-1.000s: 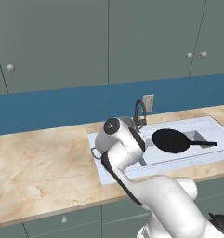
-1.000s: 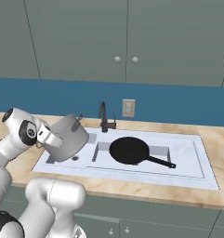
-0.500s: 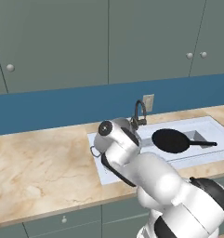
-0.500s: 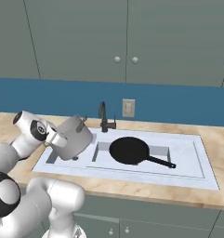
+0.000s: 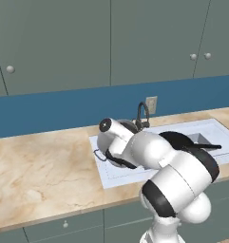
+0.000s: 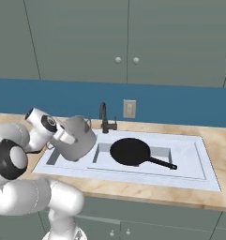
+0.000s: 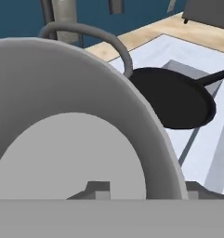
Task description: Move the pot and pan from the stove into the sink.
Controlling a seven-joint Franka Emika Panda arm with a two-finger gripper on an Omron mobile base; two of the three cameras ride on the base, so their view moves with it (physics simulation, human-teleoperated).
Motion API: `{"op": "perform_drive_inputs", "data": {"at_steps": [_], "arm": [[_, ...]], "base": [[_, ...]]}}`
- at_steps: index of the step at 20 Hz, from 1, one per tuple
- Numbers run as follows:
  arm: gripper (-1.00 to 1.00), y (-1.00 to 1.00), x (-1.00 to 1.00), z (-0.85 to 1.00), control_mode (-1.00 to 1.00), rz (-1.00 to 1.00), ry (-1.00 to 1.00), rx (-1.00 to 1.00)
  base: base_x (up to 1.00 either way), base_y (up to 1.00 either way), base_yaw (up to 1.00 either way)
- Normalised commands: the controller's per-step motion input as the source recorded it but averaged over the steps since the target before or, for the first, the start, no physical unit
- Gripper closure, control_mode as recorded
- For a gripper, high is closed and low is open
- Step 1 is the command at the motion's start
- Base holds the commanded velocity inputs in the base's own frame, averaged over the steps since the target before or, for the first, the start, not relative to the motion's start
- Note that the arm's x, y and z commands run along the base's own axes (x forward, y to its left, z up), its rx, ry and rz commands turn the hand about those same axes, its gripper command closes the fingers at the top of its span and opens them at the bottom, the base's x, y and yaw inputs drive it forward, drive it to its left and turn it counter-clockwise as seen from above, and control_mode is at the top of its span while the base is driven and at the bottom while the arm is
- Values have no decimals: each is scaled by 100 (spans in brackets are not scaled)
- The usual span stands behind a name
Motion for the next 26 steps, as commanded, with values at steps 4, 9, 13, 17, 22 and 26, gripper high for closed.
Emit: {"op": "perform_drive_inputs", "data": {"at_steps": [4,9,13,17,22,26], "arm": [[100,1,9,-4,-100,-1,0,-1],[100,0,-3,-16,-100,0,2,-6],[100,-5,-29,-43,-100,0,1,-13],[100,-6,-14,-19,-100,0,0,-3],[100,0,0,-1,-100,0,0,0],[-100,3,0,0,-100,-1,0,-2]], "base": [[0,0,0],[0,0,0],[0,0,0],[0,0,0],[0,0,0],[0,0,0]]}}
